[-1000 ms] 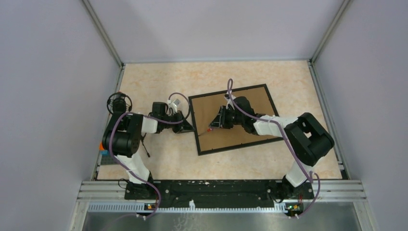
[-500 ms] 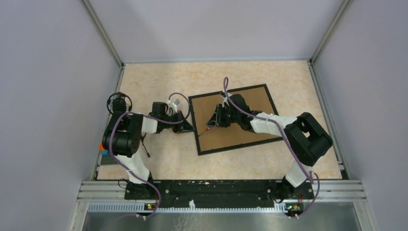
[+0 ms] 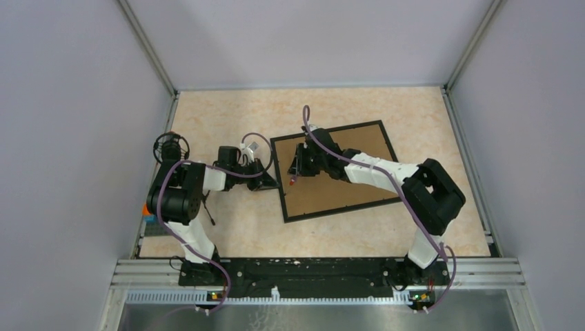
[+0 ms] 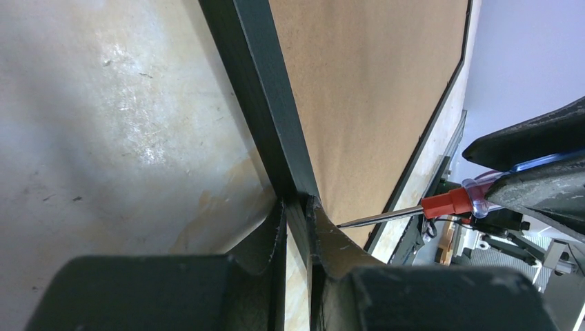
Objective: Take the photo out of the frame
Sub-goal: Release the photo frame item from the photo frame.
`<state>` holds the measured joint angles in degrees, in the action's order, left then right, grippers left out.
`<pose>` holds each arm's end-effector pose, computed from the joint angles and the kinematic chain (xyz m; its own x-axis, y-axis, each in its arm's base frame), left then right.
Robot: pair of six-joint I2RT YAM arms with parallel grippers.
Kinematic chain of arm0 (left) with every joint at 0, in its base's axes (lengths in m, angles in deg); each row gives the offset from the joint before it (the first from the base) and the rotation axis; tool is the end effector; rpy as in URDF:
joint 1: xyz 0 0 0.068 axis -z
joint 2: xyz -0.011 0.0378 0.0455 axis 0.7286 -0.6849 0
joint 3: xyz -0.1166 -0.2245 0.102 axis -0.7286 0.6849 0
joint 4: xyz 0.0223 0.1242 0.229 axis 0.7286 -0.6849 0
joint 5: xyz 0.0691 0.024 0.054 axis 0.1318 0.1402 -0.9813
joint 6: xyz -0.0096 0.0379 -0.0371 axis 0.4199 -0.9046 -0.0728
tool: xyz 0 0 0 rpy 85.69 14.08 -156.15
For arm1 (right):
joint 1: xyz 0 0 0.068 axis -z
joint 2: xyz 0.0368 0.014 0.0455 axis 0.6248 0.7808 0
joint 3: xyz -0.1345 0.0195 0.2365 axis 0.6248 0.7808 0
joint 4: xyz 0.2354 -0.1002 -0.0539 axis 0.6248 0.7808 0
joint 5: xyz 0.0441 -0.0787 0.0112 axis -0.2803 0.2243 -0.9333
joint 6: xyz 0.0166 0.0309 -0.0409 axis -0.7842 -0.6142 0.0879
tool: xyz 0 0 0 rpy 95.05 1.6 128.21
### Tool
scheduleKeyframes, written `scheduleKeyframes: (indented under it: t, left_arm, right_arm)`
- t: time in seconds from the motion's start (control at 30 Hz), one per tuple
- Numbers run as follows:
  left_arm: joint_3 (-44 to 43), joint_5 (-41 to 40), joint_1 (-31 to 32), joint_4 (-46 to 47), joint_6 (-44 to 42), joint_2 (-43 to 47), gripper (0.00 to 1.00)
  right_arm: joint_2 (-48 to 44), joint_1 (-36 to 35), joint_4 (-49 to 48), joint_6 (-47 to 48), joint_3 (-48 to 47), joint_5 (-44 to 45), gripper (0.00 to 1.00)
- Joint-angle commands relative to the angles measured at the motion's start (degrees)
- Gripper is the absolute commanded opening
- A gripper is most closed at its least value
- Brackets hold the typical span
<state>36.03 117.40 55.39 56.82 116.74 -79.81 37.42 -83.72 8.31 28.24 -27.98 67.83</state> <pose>0.2949 -0.0722 0.1042 -0.9380 -0.1909 -0.2892 0.1450 0.5420 -0.8278 0.2720 0.2795 0.2105 -0.8371 0.0567 -0.5440 -0.3154 0.7625 0.5649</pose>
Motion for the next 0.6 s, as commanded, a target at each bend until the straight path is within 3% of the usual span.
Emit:
scheduleKeyframes:
  t: [0.0, 0.57]
  left_arm:
    - [1.0, -6.0, 1.9, -2.2, -1.7, -3.5, 0.13]
    - [0.8, -5.9, 1.9, -2.4, -1.6, -3.8, 0.12]
  right_arm:
    - [3.9, -6.1, 3.0, -3.2, -3.6, -4.3, 0.00]
    - [7.3, -10.6, 5.1, -3.0, -10.8, -0.5, 0.00]
